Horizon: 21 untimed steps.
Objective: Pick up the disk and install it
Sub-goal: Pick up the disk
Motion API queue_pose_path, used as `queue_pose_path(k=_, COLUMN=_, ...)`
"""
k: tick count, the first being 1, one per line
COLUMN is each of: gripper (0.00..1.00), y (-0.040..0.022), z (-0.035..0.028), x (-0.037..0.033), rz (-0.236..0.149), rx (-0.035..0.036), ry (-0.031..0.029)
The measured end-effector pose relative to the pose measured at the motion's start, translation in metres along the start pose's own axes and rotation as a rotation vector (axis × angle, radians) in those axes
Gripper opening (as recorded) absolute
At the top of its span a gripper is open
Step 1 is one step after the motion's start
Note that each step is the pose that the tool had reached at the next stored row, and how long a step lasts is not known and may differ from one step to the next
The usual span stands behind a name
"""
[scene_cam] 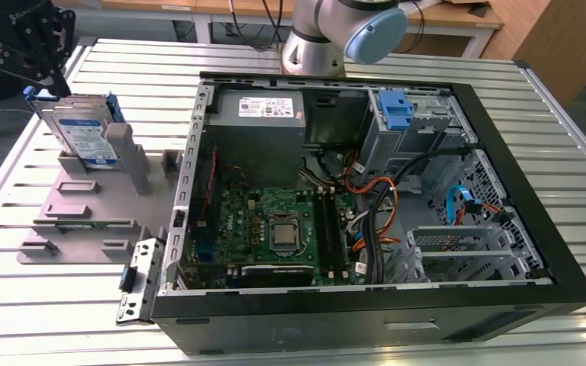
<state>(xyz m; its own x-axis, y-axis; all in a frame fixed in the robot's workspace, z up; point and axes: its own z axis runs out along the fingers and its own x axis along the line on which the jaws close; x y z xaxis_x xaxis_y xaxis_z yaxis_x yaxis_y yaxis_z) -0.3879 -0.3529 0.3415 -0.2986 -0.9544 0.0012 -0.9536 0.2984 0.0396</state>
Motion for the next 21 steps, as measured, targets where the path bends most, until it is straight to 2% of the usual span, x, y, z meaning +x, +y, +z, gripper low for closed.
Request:
queue_pose_path(k=3, gripper=0.11, y=0.0, z=0.0, x=0.0, rz=-0.038, rx=0.0002, ry=0.0017)
queue_pose_path(k=10, gripper=0.11, y=0.0, z=0.0, x=0.0, rz=-0.042, rx=0.0004, ry=0.003)
queue_pose_path(k=12, gripper=0.11, y=0.0, z=0.0, x=-0.0001, rz=-0.057, rx=0.0002, ry=0.0024)
queue_pose_path(k=15, gripper=0.11, y=0.0, z=0.0, x=0.0, rz=-0.088, rx=-0.0021, ry=-0.0044)
queue_pose_path(k=18, gripper=0.11, y=0.0, z=0.0, x=0.0, rz=-0.109, rx=-0.0061, ry=-0.0189)
queue_pose_path(k=21, gripper=0.11, y=0.0, z=0.0, x=-0.0001, rz=-0.111, rx=-0.0067, ry=-0.0208)
